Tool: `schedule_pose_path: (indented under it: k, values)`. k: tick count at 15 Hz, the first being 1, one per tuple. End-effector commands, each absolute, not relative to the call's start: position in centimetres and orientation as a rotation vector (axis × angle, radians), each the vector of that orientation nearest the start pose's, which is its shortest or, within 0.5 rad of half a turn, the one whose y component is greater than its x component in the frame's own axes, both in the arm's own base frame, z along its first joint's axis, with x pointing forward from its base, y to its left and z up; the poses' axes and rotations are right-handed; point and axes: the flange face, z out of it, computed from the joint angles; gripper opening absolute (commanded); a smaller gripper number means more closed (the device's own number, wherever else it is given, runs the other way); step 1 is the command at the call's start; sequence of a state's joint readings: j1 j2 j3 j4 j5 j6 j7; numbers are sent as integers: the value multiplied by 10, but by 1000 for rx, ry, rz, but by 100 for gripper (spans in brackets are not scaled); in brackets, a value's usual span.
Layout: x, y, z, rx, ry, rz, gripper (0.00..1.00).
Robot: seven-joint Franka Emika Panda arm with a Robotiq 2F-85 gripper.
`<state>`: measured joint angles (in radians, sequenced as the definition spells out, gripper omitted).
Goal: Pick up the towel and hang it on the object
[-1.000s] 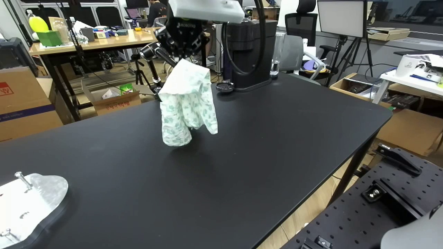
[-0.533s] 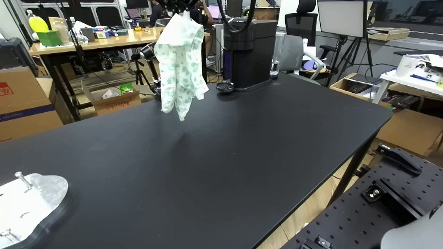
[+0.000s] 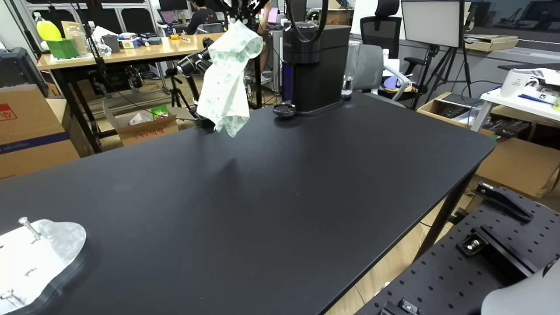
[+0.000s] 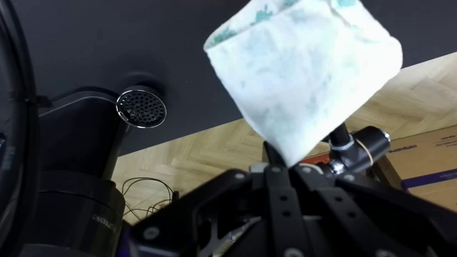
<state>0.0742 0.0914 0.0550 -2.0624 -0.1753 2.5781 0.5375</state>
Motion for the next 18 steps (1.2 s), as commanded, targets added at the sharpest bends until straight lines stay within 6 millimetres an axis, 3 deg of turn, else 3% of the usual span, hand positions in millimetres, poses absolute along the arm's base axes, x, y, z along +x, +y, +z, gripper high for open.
schedule_pose_path:
  k: [1, 18]
  values:
    - [605, 69, 419, -3016, 541, -632, 0]
    - [579, 4, 335, -3003, 794, -379, 0]
